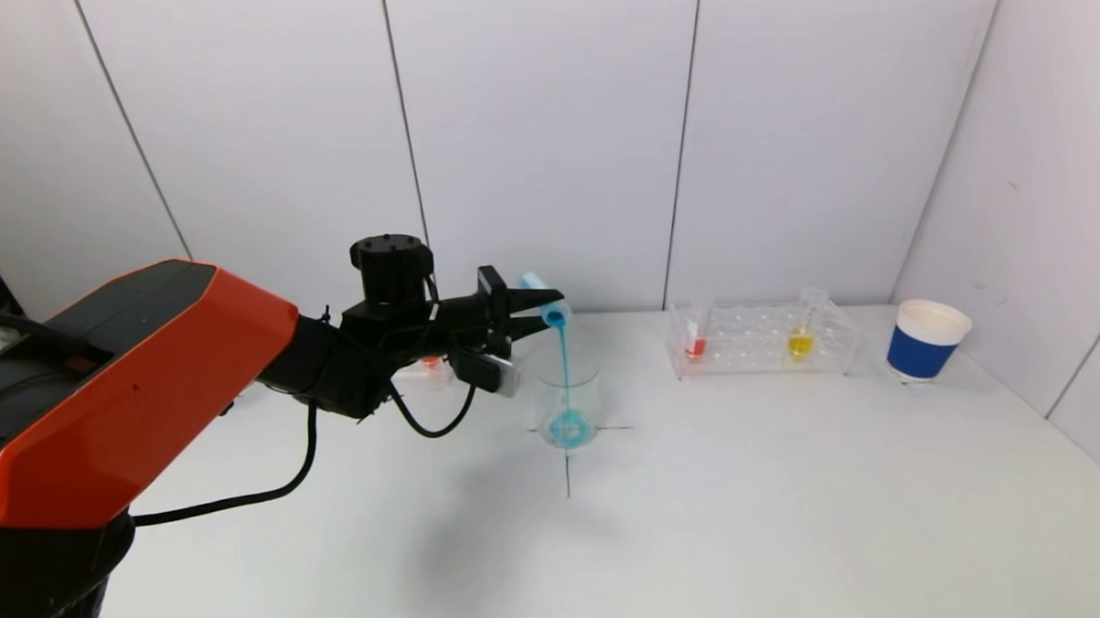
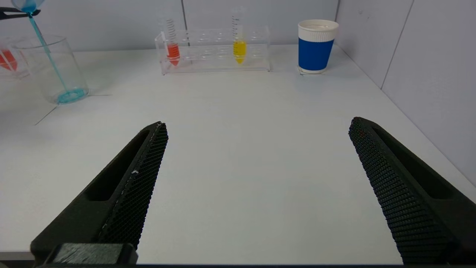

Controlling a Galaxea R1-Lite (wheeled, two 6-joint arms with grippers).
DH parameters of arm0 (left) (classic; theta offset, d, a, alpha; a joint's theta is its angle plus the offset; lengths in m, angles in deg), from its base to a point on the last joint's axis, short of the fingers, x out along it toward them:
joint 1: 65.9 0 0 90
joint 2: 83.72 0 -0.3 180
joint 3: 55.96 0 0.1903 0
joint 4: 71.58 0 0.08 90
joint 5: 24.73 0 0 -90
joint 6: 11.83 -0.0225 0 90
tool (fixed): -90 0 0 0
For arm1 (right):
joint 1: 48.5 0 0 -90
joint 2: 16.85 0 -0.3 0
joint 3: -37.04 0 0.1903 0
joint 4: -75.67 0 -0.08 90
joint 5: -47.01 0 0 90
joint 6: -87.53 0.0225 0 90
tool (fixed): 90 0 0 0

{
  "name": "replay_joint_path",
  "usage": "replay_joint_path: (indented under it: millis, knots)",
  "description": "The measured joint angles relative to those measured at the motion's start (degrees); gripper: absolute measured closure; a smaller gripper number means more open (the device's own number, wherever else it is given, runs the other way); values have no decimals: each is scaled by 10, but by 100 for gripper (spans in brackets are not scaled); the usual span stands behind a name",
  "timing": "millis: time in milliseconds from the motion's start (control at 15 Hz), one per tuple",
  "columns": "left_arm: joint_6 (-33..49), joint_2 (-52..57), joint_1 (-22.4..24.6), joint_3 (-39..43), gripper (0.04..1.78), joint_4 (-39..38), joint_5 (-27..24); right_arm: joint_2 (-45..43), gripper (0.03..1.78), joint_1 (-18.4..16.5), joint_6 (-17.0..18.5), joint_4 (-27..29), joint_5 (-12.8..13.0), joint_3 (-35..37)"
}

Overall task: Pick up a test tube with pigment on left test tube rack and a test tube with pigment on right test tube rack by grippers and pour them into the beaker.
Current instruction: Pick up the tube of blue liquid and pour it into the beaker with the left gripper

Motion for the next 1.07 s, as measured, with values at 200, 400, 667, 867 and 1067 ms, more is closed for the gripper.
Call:
replay_joint_path:
  millis: [200, 400, 667, 867, 1067]
  knots:
    - [-9, -1, 0, -1, 139, 1, 0, 0, 4, 0, 0, 0, 0, 0]
    - [-18, -1, 0, -2, 139, 1, 1, 0, 4, 0, 0, 0, 0, 0]
    - [-39, 4, 0, -2, 139, 1, -1, 0, 4, 0, 0, 0, 0, 0]
    - [-50, 9, 0, -2, 139, 1, -1, 0, 4, 0, 0, 0, 0, 0]
    - [-64, 12, 0, -3, 139, 1, -1, 0, 4, 0, 0, 0, 0, 0]
